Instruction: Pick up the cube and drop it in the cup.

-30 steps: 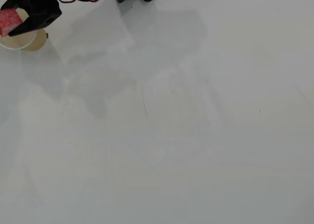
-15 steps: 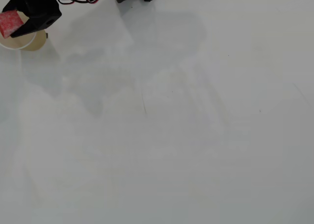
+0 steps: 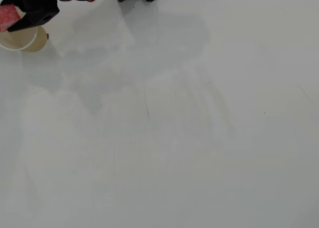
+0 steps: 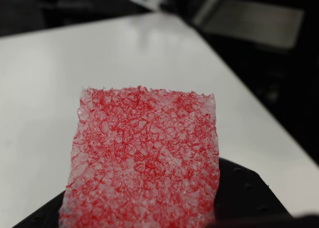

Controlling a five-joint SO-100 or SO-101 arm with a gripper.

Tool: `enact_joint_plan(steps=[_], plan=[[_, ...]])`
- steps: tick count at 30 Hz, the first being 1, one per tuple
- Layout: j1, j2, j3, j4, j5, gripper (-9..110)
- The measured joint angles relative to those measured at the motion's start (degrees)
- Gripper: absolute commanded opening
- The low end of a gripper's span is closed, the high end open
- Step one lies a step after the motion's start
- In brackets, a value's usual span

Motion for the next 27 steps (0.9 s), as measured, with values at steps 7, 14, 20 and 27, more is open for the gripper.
enact_joint_plan(steps=[7,14,20,27], plan=[[0.00,0.00,0.00,0.00,0.00,19],[0.00,0.00,-1.93,0.00,0.00,29],[0.00,0.00,-1.93,1.58,0.00,32],[0.00,0.00,-1.93,1.93,0.00,35]])
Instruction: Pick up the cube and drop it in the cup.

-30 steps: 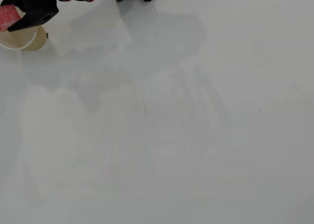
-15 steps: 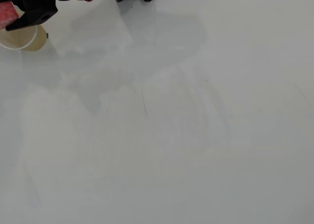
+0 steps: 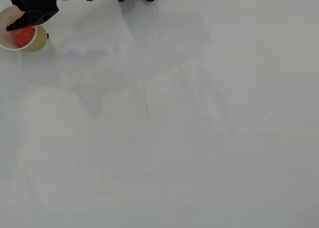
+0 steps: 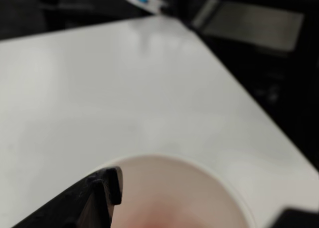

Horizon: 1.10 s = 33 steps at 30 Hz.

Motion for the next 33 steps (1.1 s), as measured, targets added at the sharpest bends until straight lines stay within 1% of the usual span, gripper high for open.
enact_joint_plan(steps=[9,15,20,33], plan=[[0.00,0.00,0.00,0.88,0.00,33],[-1.23,0.00,0.00,1.14,-0.53,17],[-0.97,0.00,0.00,1.14,-1.67,0],[-3.87,1.05,0.00,1.14,-3.08,0]])
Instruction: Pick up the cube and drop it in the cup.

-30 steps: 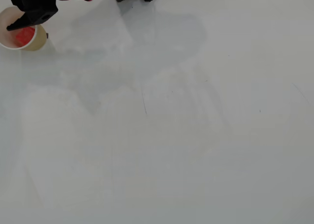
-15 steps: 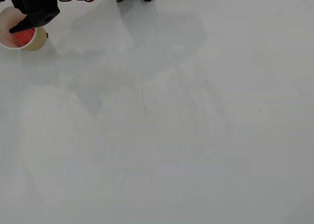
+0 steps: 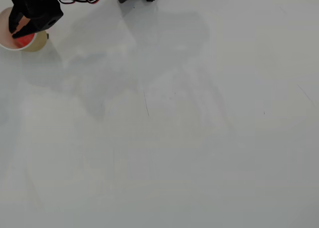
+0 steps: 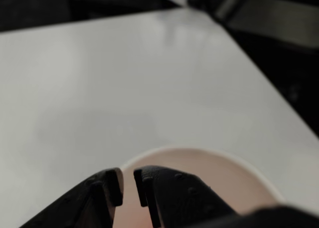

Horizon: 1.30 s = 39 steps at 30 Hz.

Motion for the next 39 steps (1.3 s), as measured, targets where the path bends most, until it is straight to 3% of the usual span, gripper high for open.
enact_joint_plan(steps=[13,26,39], plan=[[-15.91,7.65,0.44,0.00,-0.44,0],[-38.76,23.12,18.28,2.72,-0.44,0],[-52.38,33.13,27.33,12.13,-0.44,0]])
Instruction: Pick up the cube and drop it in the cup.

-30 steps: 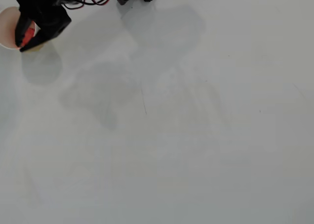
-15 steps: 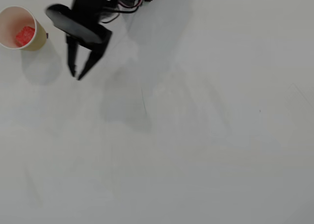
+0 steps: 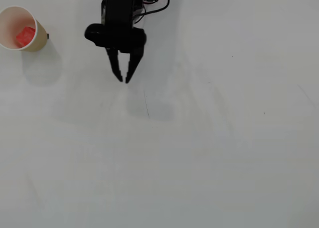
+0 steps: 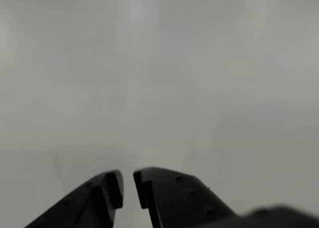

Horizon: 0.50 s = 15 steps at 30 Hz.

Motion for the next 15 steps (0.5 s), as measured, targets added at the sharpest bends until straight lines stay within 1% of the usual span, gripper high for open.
enact_joint_plan(steps=[10,15], plan=[[-6.59,3.60,0.70,19.78,0.00,0],[-5.89,3.60,2.90,26.63,0.00,0]])
